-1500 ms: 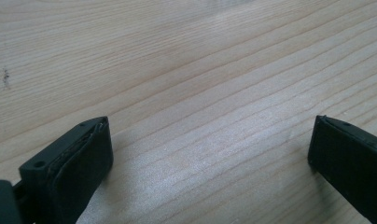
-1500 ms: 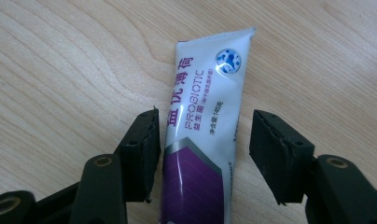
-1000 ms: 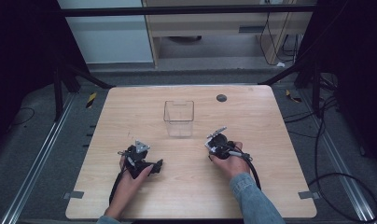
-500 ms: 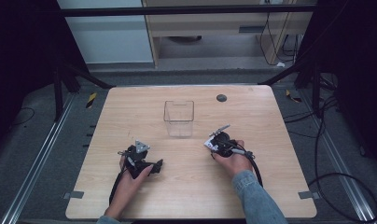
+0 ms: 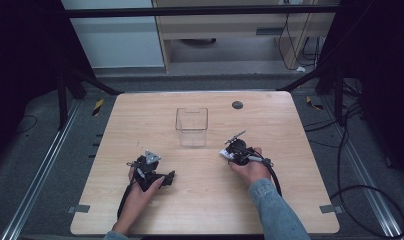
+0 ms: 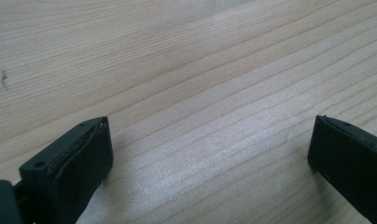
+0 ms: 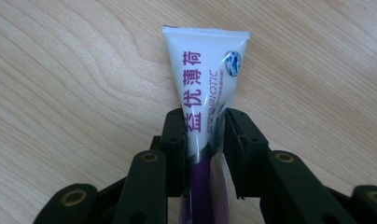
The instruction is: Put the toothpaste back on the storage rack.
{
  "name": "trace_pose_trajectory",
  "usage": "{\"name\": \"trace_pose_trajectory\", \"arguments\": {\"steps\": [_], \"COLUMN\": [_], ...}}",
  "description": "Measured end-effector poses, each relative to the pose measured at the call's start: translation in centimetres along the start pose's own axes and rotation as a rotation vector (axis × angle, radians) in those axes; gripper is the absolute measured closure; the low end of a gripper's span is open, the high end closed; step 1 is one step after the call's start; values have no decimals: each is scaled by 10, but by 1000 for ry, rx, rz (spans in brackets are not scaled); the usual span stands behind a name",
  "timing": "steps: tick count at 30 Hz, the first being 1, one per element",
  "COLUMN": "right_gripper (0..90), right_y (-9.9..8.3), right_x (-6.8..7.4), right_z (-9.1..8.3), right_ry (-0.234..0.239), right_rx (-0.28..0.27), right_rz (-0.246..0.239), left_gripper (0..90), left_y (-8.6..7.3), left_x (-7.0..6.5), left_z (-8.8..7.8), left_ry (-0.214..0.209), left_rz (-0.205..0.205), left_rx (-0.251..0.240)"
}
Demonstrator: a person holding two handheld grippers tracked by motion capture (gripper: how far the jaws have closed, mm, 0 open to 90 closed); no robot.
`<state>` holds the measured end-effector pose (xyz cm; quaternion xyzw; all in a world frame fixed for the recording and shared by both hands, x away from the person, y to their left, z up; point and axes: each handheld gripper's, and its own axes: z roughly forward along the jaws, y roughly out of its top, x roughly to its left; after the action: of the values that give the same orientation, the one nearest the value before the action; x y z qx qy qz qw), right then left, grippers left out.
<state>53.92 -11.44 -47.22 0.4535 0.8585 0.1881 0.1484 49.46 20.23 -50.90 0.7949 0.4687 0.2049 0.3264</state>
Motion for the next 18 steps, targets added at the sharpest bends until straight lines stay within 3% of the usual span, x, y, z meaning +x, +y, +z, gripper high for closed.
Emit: {"name": "trace_pose_trajectory", "arguments": {"steps": [18], "right_gripper": [756], "right_y": [1], "right_x": [-4], "right_z": [1], "right_ry": [8], "right_rx": [22], "right_rz": [1], "left_gripper": [0], "left_y": [0], "left_x": [0], "left_z": [0], "left_ry": [-3], "left_rz": [4], "left_rx": [1]}}
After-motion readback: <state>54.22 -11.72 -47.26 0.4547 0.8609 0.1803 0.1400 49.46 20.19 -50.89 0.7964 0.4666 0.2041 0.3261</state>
